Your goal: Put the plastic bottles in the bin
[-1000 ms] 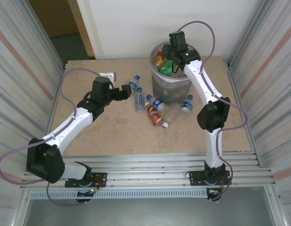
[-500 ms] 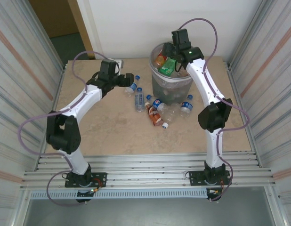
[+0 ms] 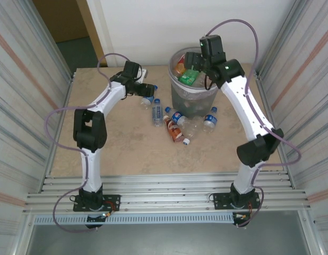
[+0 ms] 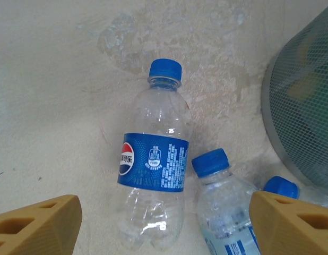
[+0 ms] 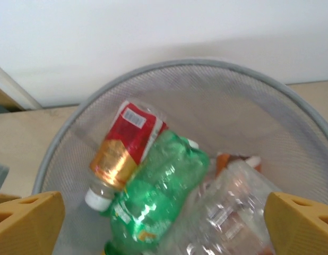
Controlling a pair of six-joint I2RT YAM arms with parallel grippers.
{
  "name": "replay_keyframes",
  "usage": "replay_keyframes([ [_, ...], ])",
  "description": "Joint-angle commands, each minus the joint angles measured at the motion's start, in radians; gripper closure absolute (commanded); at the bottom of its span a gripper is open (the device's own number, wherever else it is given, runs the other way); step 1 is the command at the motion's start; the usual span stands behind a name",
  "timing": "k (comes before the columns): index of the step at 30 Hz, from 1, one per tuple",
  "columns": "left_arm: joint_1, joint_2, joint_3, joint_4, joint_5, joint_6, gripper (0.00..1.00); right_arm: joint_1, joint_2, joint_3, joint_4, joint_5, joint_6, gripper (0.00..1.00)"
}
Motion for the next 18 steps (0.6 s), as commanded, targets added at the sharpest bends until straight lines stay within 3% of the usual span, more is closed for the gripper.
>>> replay_keyframes([
  [1, 0.001, 0.055, 0.075, -0.09, 0.023, 0.042, 0.17, -0.001, -0.125, -0.136, 0.057, 0.043, 0.002, 0.0],
  [8, -0.005, 0.146, 0.159, -0.139, 0.017, 0.056, 0.17, -0.001, -0.313, -0.385, 0.1, 0.084, 0.036, 0.02],
  [18, -0.007, 0.24, 0.25, -0.201, -0.04, 0.06, 0.19, -0.001, -0.463, -0.559, 0.095, 0.13, 0.068, 0.02],
])
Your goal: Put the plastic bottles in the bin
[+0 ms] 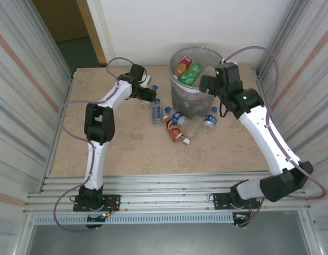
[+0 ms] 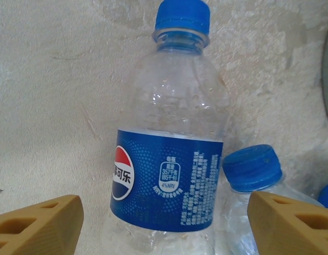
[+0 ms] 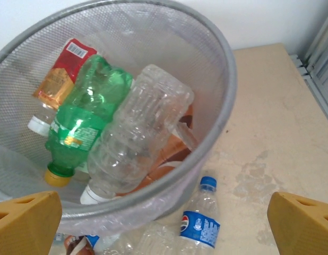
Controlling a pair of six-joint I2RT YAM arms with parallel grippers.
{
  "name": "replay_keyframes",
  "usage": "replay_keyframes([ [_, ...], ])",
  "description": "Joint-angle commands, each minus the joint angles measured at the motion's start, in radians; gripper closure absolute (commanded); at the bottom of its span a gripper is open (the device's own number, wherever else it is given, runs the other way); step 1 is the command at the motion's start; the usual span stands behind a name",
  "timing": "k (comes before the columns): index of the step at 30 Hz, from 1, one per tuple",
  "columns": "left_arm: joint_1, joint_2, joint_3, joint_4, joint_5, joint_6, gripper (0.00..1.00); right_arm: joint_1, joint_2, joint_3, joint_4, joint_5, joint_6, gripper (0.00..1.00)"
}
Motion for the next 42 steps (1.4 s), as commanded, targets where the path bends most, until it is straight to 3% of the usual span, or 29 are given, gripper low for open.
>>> replay_keyframes([
  [1, -0.005, 0.032, 0.056, -0.057, -0.039, 0.022, 0.19, -0.001, -0.055, -0.033, 0.012, 0.039, 0.031, 0.02],
  [15, -0.005, 0.142, 0.165, -0.148, -0.116, 0.02, 0.25, -0.002, -0.114, -0.11, 0.002, 0.057, 0.039, 0.02],
  [21, -0.004, 0.149, 0.164, -0.147, -0.119, 0.02, 0.33, -0.001, -0.129, -0.123, -0.006, 0.069, 0.039, 0.02],
  [26, -0.002, 0.125, 0.142, -0.137, -0.126, 0.02, 0.45, -0.006, -0.142, -0.134, -0.014, 0.078, 0.038, 0.02],
  [30, -0.001, 0.045, 0.073, -0.097, -0.132, 0.016, 0.54, -0.009, -0.159, -0.144, -0.019, 0.084, 0.036, 0.02],
  [42, -0.01, -0.376, -0.201, 0.068, -0.087, -0.033, 0.55, -0.018, -0.242, -0.201, -0.024, 0.102, 0.055, 0.02],
])
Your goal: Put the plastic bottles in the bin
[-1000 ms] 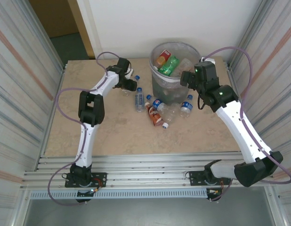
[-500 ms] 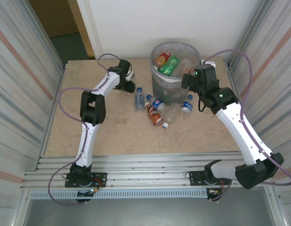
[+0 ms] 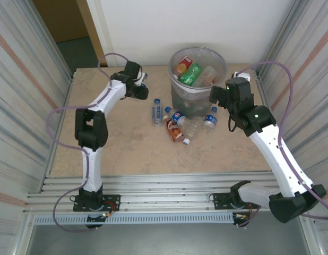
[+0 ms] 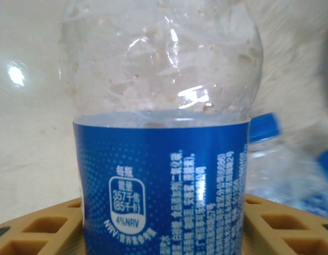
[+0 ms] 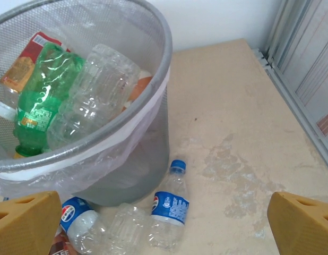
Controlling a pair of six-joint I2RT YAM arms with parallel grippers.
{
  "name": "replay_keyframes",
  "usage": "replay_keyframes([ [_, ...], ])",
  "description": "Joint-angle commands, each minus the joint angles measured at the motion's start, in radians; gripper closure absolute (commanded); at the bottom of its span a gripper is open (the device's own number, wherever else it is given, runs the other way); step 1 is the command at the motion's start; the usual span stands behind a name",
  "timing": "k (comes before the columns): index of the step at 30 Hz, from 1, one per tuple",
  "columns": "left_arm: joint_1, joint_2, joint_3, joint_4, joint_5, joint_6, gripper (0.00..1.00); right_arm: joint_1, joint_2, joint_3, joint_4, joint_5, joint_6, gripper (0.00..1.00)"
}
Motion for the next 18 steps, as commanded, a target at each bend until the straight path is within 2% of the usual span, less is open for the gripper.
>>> replay_keyframes([
  [1, -0.015, -0.159, -0.048, 0.078, 0.025, -0.027, 0.56, -0.009, -0.039, -0.02, -0.012, 0.035, 0.033, 0.02],
  [11, -0.127, -0.409, -0.145, 0.237, 0.059, -0.095, 0.56, -0.013, -0.097, -0.073, -0.027, 0.055, 0.05, 0.02],
  [18, -0.239, -0.443, -0.126, 0.386, 0.07, -0.18, 0.56, -0.015, -0.134, -0.109, -0.04, 0.071, 0.068, 0.02],
])
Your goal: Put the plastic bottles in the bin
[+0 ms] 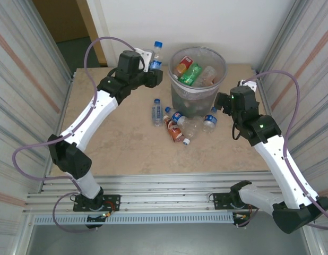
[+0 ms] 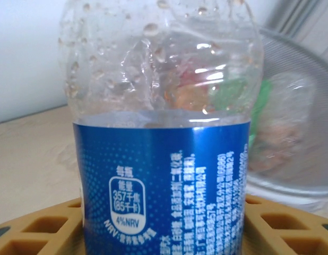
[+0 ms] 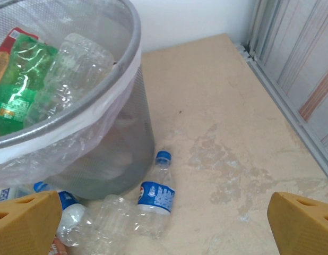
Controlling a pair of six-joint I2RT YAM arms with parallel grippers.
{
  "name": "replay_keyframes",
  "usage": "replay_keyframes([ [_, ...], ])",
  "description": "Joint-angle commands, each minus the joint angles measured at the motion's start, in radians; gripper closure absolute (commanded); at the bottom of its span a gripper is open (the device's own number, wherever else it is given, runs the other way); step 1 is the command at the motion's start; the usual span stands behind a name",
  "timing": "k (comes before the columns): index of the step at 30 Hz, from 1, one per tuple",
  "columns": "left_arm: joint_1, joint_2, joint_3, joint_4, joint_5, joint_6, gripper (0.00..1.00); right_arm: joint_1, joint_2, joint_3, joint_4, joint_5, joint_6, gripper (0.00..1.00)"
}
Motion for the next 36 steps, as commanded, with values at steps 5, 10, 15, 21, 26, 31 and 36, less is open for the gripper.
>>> replay_keyframes([
  [5, -0.081, 0.052, 0.101, 0.133, 0.013, -0.169, 0.54, -0.009, -0.038, -0.024, -0.032, 0.036, 0.049, 0.02],
  [10, -0.105, 0.161, 0.211, 0.144, 0.024, -0.256, 0.53, -0.009, -0.045, -0.046, -0.032, 0.025, 0.068, 0.02],
  [15, -0.112, 0.251, 0.287, 0.155, 0.051, -0.342, 0.53, -0.008, -0.046, -0.054, -0.041, 0.025, 0.072, 0.02],
  [21, -0.121, 0.333, 0.349, 0.157, 0.061, -0.388, 0.51, -0.009, -0.046, -0.06, -0.034, 0.023, 0.074, 0.02],
  [26, -0.126, 0.36, 0.358, 0.157, 0.07, -0.406, 0.44, -0.009, -0.043, -0.062, -0.03, 0.016, 0.074, 0.02],
  [31, -0.129, 0.36, 0.356, 0.158, 0.067, -0.404, 0.37, -0.009, -0.033, -0.057, -0.023, 0.006, 0.074, 0.02],
  [36, -0.129, 0.347, 0.352, 0.16, 0.053, -0.396, 0.29, -0.008, -0.026, -0.053, -0.019, 0.001, 0.074, 0.02],
])
